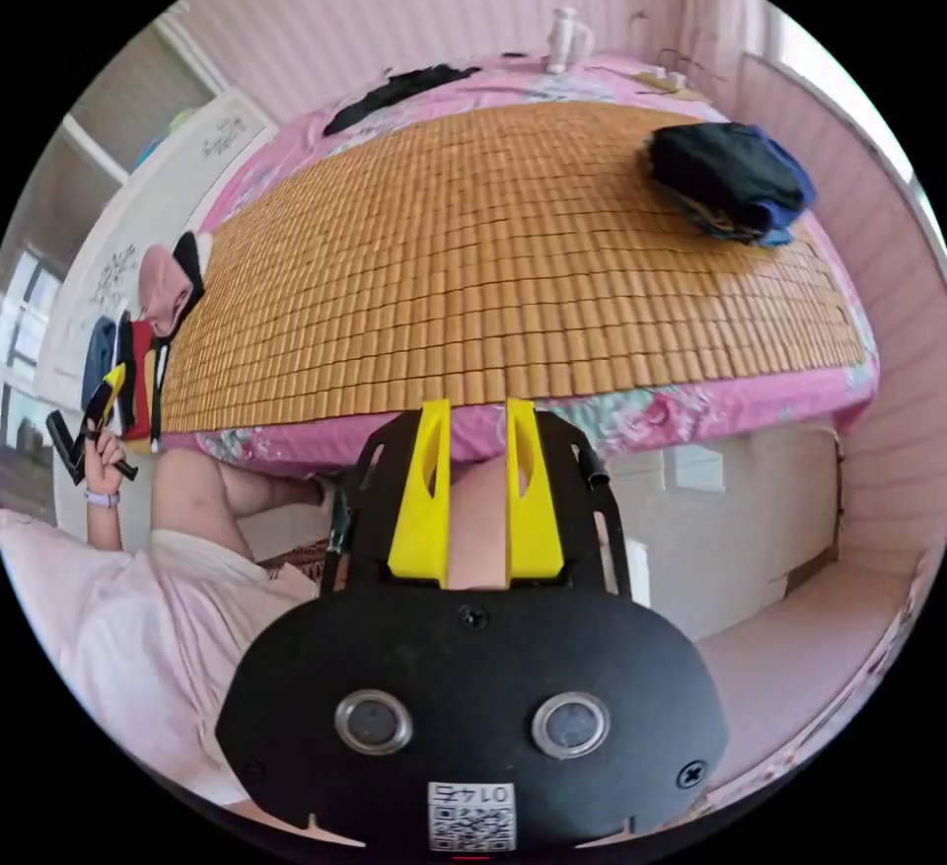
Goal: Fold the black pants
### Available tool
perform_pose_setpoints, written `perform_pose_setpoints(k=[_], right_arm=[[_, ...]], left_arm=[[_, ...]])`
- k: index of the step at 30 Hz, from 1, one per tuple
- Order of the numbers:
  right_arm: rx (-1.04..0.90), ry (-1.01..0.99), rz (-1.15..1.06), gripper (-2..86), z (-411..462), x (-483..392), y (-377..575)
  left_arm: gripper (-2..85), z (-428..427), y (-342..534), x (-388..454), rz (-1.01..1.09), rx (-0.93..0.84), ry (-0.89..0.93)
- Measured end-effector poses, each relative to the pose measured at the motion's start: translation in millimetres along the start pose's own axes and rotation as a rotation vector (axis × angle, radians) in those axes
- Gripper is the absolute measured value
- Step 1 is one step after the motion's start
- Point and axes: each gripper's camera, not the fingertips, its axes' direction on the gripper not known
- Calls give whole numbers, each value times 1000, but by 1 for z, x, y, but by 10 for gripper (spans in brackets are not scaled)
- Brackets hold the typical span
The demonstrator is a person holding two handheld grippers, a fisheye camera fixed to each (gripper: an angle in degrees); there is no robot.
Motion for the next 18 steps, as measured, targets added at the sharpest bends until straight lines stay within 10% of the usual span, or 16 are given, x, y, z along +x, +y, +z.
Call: perform_pose_setpoints(k=[18], right_arm=[[329, 13, -38, 133, -105, 94, -43]], left_arm=[[107, 383, -72, 410, 675, -327, 249]])
